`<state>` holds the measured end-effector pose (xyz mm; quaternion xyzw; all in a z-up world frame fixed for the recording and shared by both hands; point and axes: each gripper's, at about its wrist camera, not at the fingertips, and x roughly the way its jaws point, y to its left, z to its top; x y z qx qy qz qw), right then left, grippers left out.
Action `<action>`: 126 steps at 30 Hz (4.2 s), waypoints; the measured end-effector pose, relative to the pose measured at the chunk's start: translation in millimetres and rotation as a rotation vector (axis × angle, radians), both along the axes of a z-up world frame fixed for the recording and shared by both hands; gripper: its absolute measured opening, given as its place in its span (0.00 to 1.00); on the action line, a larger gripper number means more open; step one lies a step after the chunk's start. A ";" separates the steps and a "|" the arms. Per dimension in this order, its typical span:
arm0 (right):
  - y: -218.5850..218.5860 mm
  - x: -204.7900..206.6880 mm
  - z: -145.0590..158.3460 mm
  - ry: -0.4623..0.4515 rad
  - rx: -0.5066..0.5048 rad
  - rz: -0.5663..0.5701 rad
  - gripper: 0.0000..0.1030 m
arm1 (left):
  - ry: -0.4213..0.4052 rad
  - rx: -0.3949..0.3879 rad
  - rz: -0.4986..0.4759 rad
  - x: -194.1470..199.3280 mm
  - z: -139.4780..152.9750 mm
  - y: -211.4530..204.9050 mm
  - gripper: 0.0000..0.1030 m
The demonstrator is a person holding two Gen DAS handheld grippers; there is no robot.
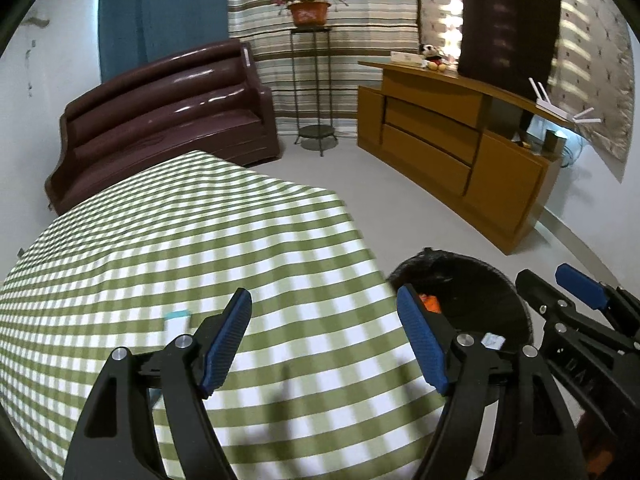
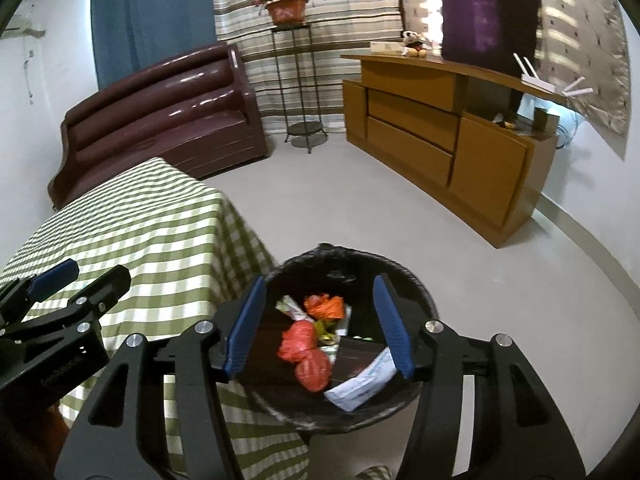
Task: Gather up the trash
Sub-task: 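Move both open grippers back over the two tubes on the table, then lower the left gripper onto the blue printed tube and close it, then grasp the white-and-teal tube with the right gripper while the left holds the blue tube, then carry both tubes in both grippers over the black bin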
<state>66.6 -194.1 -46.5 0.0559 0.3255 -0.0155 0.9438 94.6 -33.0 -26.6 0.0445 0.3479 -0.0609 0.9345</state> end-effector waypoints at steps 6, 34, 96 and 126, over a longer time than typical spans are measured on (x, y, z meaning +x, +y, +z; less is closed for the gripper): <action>32.1 0.1 3.4 0.002 -0.006 0.064 0.53 | 0.003 0.002 0.063 -10.8 -0.4 42.1 0.71; 123.6 -9.3 -1.4 0.035 -0.035 0.210 0.53 | 0.109 0.006 0.205 -40.3 -32.3 155.7 0.68; 269.7 36.7 -37.2 0.191 -0.142 0.421 0.47 | 0.132 0.025 0.389 -39.9 -35.2 292.2 0.17; 263.4 23.8 -31.9 0.166 -0.143 0.436 0.13 | 0.124 0.010 0.404 -44.4 -35.4 294.6 0.17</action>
